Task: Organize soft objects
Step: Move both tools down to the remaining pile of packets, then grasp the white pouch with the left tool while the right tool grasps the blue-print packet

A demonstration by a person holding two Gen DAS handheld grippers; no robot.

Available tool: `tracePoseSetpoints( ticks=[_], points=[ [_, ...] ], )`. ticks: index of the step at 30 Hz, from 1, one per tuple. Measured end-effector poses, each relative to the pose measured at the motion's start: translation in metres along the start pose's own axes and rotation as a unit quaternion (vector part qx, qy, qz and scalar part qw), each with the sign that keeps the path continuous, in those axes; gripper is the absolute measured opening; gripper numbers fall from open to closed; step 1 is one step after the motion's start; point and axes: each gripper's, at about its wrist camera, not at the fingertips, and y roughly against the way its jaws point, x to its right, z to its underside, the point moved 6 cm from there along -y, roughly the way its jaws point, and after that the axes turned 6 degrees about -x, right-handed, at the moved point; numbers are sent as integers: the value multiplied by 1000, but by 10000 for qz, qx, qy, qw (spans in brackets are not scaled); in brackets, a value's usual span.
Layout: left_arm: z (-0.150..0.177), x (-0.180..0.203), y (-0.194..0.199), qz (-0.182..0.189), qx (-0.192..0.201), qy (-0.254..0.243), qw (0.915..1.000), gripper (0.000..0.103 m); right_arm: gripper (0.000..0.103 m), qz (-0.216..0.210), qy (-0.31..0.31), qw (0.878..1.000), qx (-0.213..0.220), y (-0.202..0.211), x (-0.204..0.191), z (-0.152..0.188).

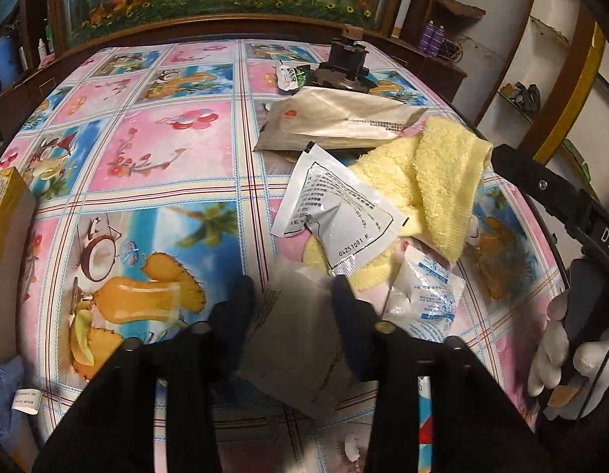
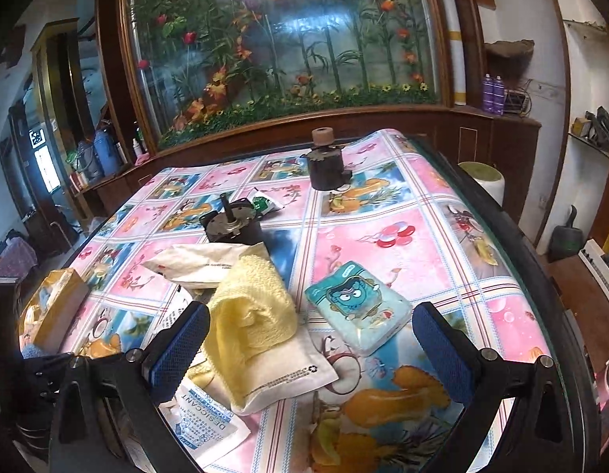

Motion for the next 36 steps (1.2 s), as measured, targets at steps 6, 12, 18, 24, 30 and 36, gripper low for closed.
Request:
tracePoseSetpoints(
  ticks=[6, 12, 18, 24, 30, 36],
  points=[
    [13, -13, 15, 214, -21, 56, 9998, 9, 103, -752, 17, 9967, -302, 14, -23, 11],
    [31, -23, 27, 374, -43, 77, 9993, 27, 97, -1195, 318, 9844, -1255, 9, -66, 40],
    [31, -16, 33, 392, 167, -128, 9990, 72, 73, -905, 368, 9762, -1938, -27, -83, 64],
    [25, -1, 19, 449, 59, -242, 9987, 72, 29, -902, 620, 9758, -1892, -19, -83, 63],
    [23, 19, 7, 278, -39, -542, 9981, 69, 7, -648, 641, 9784, -1854, -6, -56, 59],
    [25, 33, 13, 448, 15, -713, 9964, 36, 33, -904, 67, 9780, -1878, 5, -34, 60]
  ],
)
